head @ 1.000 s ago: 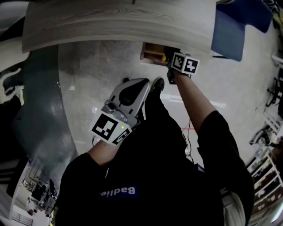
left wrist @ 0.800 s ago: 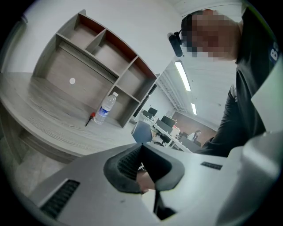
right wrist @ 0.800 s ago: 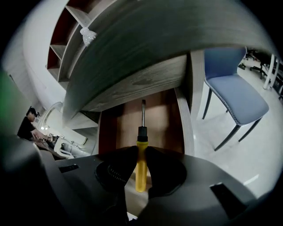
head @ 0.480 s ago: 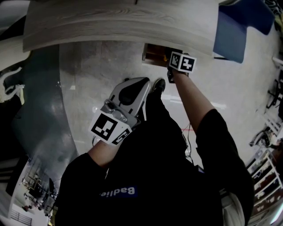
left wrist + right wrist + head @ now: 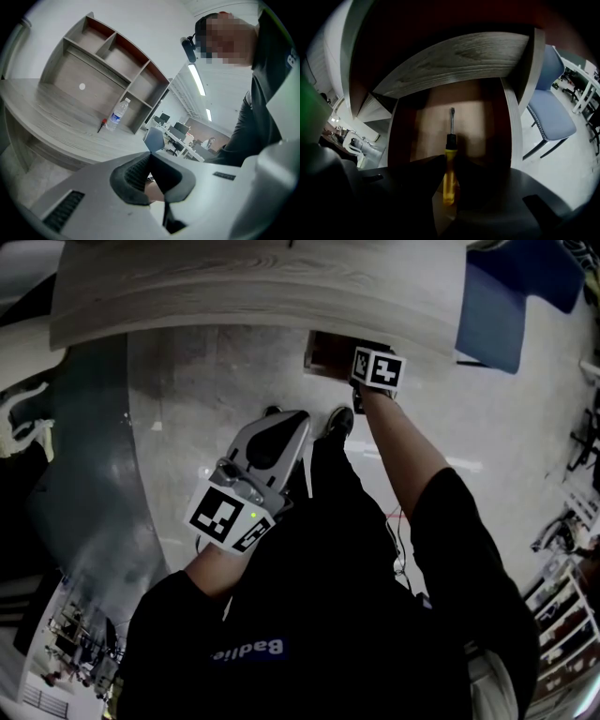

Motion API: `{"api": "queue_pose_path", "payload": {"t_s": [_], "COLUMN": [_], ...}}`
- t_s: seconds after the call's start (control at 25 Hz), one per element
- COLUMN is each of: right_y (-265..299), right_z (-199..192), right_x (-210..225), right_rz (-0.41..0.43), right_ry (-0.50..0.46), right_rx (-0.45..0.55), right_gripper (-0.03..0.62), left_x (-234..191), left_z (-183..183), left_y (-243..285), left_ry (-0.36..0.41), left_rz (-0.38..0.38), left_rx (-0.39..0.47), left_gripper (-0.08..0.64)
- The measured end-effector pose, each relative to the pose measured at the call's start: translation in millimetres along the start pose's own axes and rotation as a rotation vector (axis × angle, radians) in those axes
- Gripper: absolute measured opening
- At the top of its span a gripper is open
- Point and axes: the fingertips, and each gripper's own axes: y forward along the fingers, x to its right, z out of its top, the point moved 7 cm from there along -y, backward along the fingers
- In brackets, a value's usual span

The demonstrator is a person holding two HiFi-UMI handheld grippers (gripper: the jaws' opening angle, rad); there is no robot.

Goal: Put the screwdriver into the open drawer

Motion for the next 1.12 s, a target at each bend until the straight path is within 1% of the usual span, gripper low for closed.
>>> {"api": "queue_pose_path", "payload": {"t_s": [0.16, 0.32, 0.52, 0.68, 0.96, 1.04, 1.12], "right_y": [2, 6, 9, 8, 7, 5, 1], "right_z": [0, 1, 3, 2, 2, 2, 2], "right_x": [-1, -1, -1, -2, -8, -8, -7], "right_rz": [-0.027, -0.031, -0.055, -0.067, -0.071, -0.077, -0.077], "right_ry": [0.014, 0.039, 0.037, 0.017, -0.04, -0.04, -0.033], "right_rx": [-0.004, -0.014, -0.023, -0.023, -0.025, -0.026, -0.022], "right_gripper": [0.095, 0.096, 0.097, 0.103, 0.158, 0.193, 0.202], "left_x": [1, 0, -1, 1, 3, 3, 4], "left_z": [3, 2, 0, 0, 2, 2, 3], "left_y": [0, -2, -5, -6, -15, -18, -21], "left_ry": [0.005, 0.004, -0.013, -0.018, -0.02, -0.02, -0.018], "left_rz": [-0.008, -0.01, -0.009, -0.014, -0.013, -0.011, -0.013], "left_rx": [0.009, 0.008, 0.007, 0.016, 0.021, 0.023, 0.026], "left_gripper": [0.002, 0.002, 0.002, 0.002, 0.002, 0.002, 0.002]}}
